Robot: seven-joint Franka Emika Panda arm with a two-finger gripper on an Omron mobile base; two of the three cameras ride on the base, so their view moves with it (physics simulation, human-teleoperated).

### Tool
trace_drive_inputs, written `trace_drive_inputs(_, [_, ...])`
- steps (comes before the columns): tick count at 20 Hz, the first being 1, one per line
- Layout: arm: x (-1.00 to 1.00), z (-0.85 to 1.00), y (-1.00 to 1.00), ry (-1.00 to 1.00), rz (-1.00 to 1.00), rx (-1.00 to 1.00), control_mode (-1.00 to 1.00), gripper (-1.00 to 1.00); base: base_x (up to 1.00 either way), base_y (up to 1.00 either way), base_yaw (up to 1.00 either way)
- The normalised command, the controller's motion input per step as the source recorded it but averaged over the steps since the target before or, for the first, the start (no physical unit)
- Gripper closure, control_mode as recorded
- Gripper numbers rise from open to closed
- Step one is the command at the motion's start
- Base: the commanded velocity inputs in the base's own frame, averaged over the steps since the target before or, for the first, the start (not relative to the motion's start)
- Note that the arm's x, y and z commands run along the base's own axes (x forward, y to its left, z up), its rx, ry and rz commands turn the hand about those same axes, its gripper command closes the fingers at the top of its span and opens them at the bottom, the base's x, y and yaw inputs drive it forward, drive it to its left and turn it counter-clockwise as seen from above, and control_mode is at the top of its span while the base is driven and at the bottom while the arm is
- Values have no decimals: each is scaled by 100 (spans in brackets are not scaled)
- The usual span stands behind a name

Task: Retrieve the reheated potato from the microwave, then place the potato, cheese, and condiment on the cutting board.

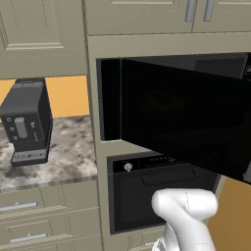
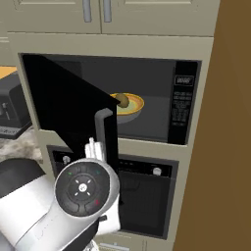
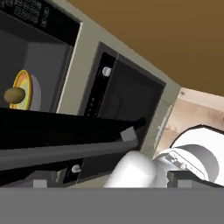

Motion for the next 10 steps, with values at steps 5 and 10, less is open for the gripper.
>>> trace_drive_inputs(5, [20, 0, -14, 13, -9, 25, -100, -100, 0, 0, 0])
trace_drive_inputs(10, [4, 0, -14, 11, -7, 26, -100, -100, 0, 0, 0])
